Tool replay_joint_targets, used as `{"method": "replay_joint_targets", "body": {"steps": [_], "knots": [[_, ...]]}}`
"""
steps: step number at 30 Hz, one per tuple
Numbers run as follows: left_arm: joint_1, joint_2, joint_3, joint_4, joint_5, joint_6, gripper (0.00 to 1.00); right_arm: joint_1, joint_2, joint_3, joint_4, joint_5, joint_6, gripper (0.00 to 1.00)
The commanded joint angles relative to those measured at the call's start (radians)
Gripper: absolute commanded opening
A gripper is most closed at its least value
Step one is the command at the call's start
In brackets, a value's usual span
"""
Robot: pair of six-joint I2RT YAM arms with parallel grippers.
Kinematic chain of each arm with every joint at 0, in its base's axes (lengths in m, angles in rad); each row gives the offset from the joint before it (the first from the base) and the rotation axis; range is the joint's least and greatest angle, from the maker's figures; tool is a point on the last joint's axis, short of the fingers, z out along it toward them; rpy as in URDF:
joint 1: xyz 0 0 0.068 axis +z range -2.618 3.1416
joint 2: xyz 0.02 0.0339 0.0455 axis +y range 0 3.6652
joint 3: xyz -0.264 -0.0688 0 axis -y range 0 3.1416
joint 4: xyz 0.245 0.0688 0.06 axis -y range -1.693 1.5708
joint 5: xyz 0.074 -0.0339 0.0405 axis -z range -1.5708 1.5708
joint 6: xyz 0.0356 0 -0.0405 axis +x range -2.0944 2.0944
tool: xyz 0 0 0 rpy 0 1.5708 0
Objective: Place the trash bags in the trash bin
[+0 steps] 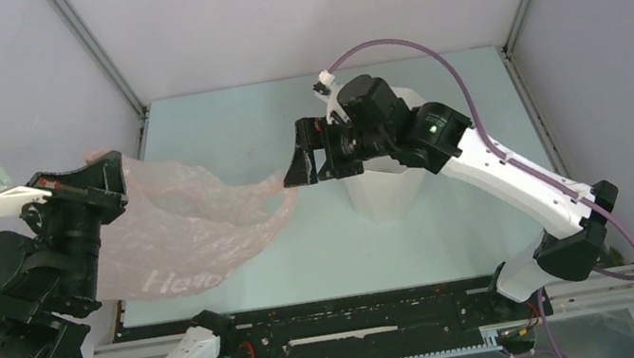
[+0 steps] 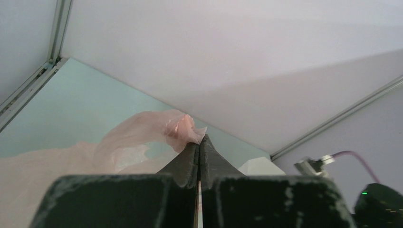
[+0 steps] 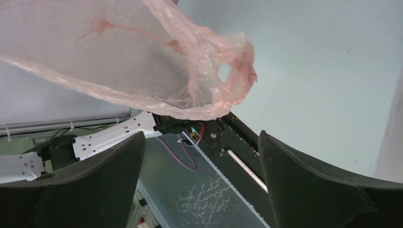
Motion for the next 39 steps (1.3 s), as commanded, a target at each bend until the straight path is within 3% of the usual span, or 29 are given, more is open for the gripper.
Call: {"method": "replay_joint_targets", "body": {"steps": [1,12,21,24,26,31,34,39], "knots": [[-0.004,-0.013,0.002,0.125,-0.004,-0.010,0.00,-0.001,0.016,-0.053,0.167,-0.032,0.144,0.98],[-0.004,0.030,0.044,0.177,0.055,-0.073,0.00,-0.018,0.138,-0.039,0.238,-0.037,0.252,0.93],[-0.004,-0.002,0.030,0.137,0.092,-0.134,0.00,-0.043,0.139,-0.092,0.673,-0.170,0.028,0.96],[-0.004,-0.004,0.019,0.126,0.127,-0.156,0.00,-0.066,0.158,-0.052,0.705,-0.216,-0.008,0.93],[-0.004,0.007,0.020,0.112,0.165,-0.171,0.00,-0.076,0.173,-0.005,0.727,-0.326,-0.022,0.90],[-0.004,0.069,0.006,0.100,0.321,-0.227,0.00,-0.014,0.164,0.008,0.815,-0.450,-0.070,0.95],[-0.004,0.115,-0.004,0.109,0.410,-0.256,0.00,0.039,0.145,-0.001,0.838,-0.434,-0.091,0.96],[-0.004,0.161,-0.076,0.208,0.588,-0.334,0.00,0.123,0.138,0.066,0.700,-0.204,-0.197,0.98]]}}
